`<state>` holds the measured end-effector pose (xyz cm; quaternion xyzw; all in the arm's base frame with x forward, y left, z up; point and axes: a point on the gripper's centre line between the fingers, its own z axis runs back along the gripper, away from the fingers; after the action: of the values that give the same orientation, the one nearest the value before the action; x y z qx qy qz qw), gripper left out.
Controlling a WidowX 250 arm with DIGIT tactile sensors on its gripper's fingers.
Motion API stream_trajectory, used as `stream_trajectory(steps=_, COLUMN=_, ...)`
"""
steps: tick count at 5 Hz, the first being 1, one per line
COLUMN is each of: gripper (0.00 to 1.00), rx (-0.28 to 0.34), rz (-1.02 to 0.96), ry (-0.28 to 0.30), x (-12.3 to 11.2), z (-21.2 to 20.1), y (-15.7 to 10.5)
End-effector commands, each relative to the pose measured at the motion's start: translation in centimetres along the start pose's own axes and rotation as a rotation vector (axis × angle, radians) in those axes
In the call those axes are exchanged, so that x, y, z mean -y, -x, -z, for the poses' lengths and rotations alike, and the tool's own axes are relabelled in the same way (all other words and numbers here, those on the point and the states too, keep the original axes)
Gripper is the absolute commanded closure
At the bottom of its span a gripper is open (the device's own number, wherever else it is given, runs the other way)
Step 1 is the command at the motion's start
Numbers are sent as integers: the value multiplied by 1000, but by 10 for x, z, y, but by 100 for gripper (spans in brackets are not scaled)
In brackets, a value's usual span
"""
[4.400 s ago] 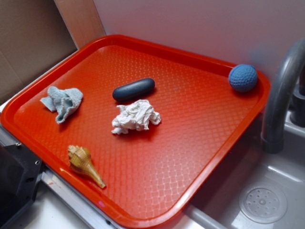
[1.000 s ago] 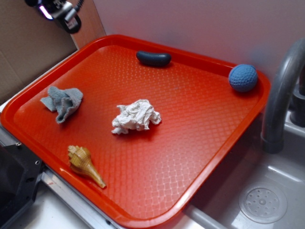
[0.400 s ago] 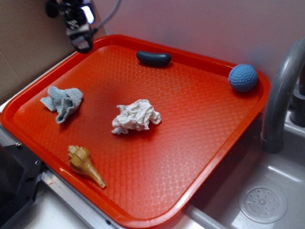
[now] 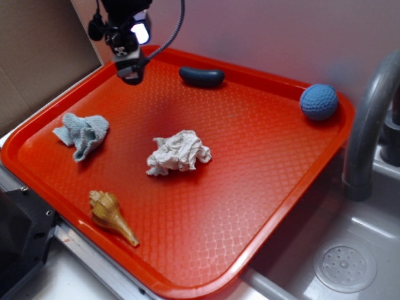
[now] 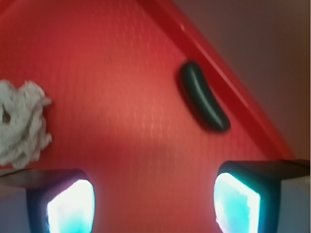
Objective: Grab the plastic pickle.
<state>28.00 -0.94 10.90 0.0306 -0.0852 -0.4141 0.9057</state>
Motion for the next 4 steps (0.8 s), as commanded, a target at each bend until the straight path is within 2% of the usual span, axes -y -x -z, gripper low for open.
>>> stream_trajectory(steps=1, gripper=0, rx=24, rz=-190, ry=-61, x=-7, z=30, y=-1)
stream_trajectory(steps=2, gripper=0, rx=206, rz=-467, ry=-26, x=-10, z=33, y=6)
stream_trajectory(steps=4, gripper=0, rx=206, rz=-467, ry=-26, x=-10, z=33, y=6)
